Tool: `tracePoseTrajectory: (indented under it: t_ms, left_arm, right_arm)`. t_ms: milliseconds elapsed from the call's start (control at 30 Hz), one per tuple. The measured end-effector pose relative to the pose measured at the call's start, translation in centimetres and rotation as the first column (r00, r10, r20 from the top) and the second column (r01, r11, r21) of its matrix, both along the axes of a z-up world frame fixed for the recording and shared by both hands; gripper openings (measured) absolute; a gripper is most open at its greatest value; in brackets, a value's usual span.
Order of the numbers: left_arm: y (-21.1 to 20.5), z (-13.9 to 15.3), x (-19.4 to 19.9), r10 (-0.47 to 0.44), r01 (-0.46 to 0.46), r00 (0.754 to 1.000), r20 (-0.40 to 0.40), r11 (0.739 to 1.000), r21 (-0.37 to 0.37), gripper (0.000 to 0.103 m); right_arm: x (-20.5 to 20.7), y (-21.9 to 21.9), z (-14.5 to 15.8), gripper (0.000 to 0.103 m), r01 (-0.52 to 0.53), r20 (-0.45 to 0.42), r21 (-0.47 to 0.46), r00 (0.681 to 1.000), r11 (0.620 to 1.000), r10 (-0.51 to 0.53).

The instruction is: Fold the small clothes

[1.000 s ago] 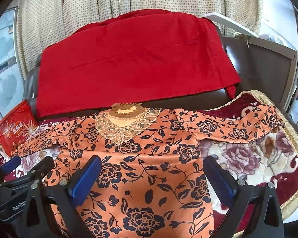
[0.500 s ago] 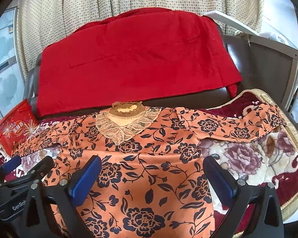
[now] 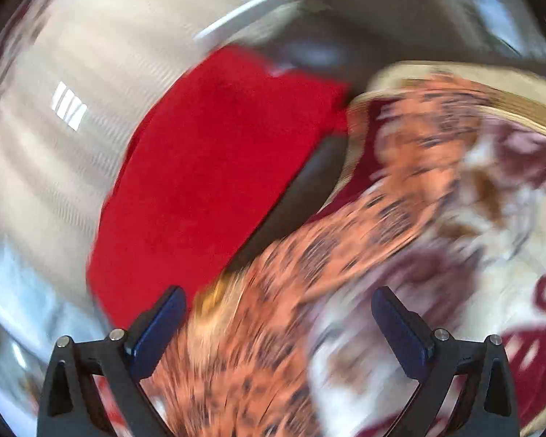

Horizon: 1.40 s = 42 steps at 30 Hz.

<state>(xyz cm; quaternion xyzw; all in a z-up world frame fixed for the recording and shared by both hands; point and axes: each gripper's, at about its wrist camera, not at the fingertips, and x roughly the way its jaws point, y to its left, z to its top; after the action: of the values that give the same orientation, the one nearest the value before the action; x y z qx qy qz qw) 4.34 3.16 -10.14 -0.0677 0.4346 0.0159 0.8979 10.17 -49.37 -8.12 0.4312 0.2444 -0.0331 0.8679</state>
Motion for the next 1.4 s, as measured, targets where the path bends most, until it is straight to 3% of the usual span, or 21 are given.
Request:
tracePoseTrajectory:
  t_ms: [67,167,267,367,400,433,467,567,667,733,800,900,1000,1067,1100,1133,1167,1200,1267,1400]
  left_arm:
    - [0.7,-1.0,0.3,0.022,-0.023,0.999,-0.029,0.999,-0.023,0.103]
    - [1.7,-1.9,1.0,0.054,-0.056,0.997,-0.047,0.998,-0.028,0.103]
    - [2.6,-2.5,1.7,0.073,-0.074,0.996,-0.040,0.997,-0.015,0.103]
    - [3.4,-2.7,2.1,0.081,-0.082,0.996,-0.033,0.996,-0.019,0.103]
    - [3.6,-2.7,2.1,0.083,-0.084,0.996,-0.031,0.996,-0.023,0.103]
    - [4.0,-2.7,2.0,0.086,-0.087,0.996,-0.024,0.996,-0.033,0.103]
    - [4.5,-2.6,1.8,0.091,-0.092,0.996,-0.020,0.995,-0.038,0.103]
    - [6.1,-2.6,1.1,0.115,-0.115,0.993,-0.004,0.992,-0.046,0.103]
    - [8.4,-3.4,0.7,0.148,-0.149,0.989,-0.027,0.986,-0.080,0.103]
    - [9.9,-3.6,0.2,0.166,-0.170,0.985,-0.045,0.980,-0.105,0.103]
    - [11.0,-3.3,-0.4,0.185,-0.188,0.982,-0.039,0.975,-0.121,0.103]
    - [12.4,-2.7,-1.1,0.206,-0.206,0.978,-0.020,0.971,-0.123,0.103]
    - [13.7,-2.5,-1.3,0.226,-0.226,0.974,-0.012,0.963,-0.149,0.103]
    - [14.6,-2.3,-1.2,0.247,-0.247,0.969,-0.022,0.954,-0.168,0.103]
    - [15.0,-2.2,-1.1,0.255,-0.256,0.967,-0.029,0.950,-0.178,0.103]
    - [15.2,-2.1,-0.8,0.257,-0.259,0.966,-0.035,0.947,-0.189,0.103]
    - [15.3,-2.0,-0.6,0.255,-0.257,0.966,-0.039,0.946,-0.198,0.103]
    - [15.3,-1.7,-0.2,0.247,-0.251,0.968,-0.043,0.946,-0.208,0.103]
    - [14.7,-1.0,0.8,0.219,-0.223,0.975,-0.039,0.952,-0.208,0.103]
    - [11.9,0.9,4.5,0.108,-0.107,0.994,-0.010,0.962,-0.250,0.103]
  right_arm:
    - [0.7,-6.2,-1.1,0.090,0.122,0.003,0.073,0.992,0.990,-0.123]
    - [2.6,-12.1,-2.5,0.081,0.227,-0.056,0.106,0.973,0.968,-0.222]
    - [5.1,-14.7,-4.1,0.080,0.262,-0.120,0.116,0.961,0.958,-0.248]
    - [6.7,-15.5,-4.6,0.067,0.315,-0.158,0.074,0.941,0.946,-0.300]
    - [7.2,-15.5,-4.5,0.051,0.324,-0.172,0.053,0.935,0.944,-0.311]
    - [8.0,-15.4,-4.2,0.008,0.316,-0.187,0.021,0.933,0.948,-0.307]
    - [8.9,-15.4,-4.0,0.005,0.304,-0.219,-0.017,0.928,0.952,-0.300]
    - [10.4,-13.7,-1.5,0.005,0.270,-0.248,-0.169,0.919,0.948,-0.305]
    - [12.7,-7.4,4.0,0.005,0.151,-0.152,-0.297,0.968,0.943,-0.202]
    - [14.3,-0.8,7.8,0.005,0.048,-0.078,-0.358,0.994,0.933,-0.081]
    - [15.6,5.8,10.2,0.005,-0.041,-0.019,-0.387,0.999,0.921,0.036]
    - [17.5,17.2,11.7,0.005,-0.206,0.035,-0.397,0.970,0.894,0.239]
    - [19.3,26.7,9.8,0.007,-0.347,0.028,-0.387,0.921,0.854,0.387]
    - [21.1,32.0,5.9,0.007,-0.447,-0.054,-0.372,0.886,0.814,0.461]
    - [21.8,33.7,4.2,0.021,-0.476,-0.090,-0.373,0.873,0.797,0.479]
    - [22.5,36.0,1.5,0.064,-0.528,-0.144,-0.384,0.845,0.758,0.515]
    - [23.1,37.4,-0.7,0.086,-0.570,-0.202,-0.391,0.819,0.722,0.537]
    - [22.5,38.9,-3.5,0.093,-0.614,-0.277,-0.375,0.789,0.694,0.548]
    - [21.8,38.7,-5.9,0.093,-0.635,-0.283,-0.329,0.773,0.699,0.568]
    - [17.4,34.4,-5.4,0.093,-0.571,-0.151,-0.308,0.819,0.761,0.553]
